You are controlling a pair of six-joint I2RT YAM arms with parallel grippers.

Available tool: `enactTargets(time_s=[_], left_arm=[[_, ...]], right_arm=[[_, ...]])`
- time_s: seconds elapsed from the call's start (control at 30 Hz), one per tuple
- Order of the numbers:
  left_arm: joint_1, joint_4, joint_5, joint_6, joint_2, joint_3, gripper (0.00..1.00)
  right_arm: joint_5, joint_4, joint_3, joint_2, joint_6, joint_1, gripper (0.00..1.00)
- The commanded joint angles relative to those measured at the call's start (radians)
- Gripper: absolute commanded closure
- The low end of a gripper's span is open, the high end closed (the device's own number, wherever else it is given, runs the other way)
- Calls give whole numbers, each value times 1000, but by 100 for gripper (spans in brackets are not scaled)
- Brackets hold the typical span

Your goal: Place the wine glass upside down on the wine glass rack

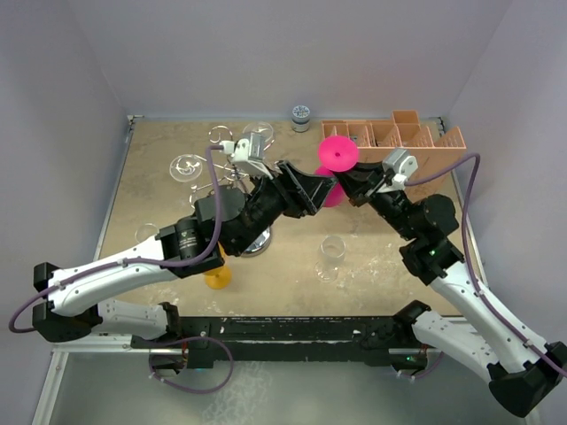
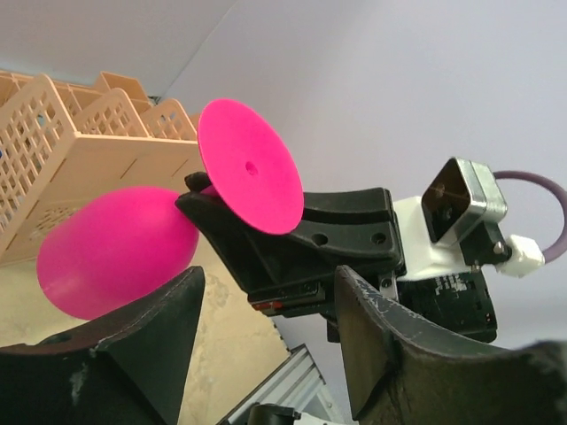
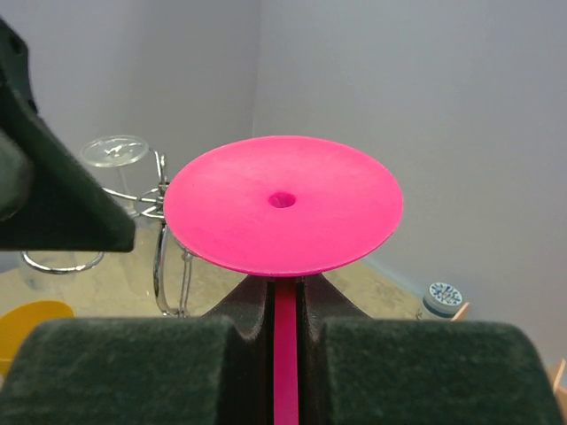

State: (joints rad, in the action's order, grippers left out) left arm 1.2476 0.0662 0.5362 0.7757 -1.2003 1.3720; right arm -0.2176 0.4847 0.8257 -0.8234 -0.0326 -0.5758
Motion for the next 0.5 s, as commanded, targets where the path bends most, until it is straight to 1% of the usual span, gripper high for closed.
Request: enactTargets(time_s=[0.0, 0.07, 0.13, 0.2, 0.33, 0.47], left_arm=[[-42, -99, 6, 56, 10, 25, 41], [-102, -131, -38, 91, 10, 4, 40], [-163, -164, -113, 155, 7, -19, 40], [-199, -194, -166, 187, 5, -41, 40], [-203, -195, -188, 185, -6, -42, 44], [-207, -166, -165, 185, -11, -37, 47]], right_arm=[[-106, 110, -12, 18, 51, -1, 100], [-130, 121, -19, 17, 50, -1, 100], [-138, 127, -22, 18, 51, -1, 100], [-142, 132, -28, 22, 50, -1, 100], [-154, 143, -39, 22, 44, -1, 100], [-163, 161, -47, 17, 34, -1, 100]])
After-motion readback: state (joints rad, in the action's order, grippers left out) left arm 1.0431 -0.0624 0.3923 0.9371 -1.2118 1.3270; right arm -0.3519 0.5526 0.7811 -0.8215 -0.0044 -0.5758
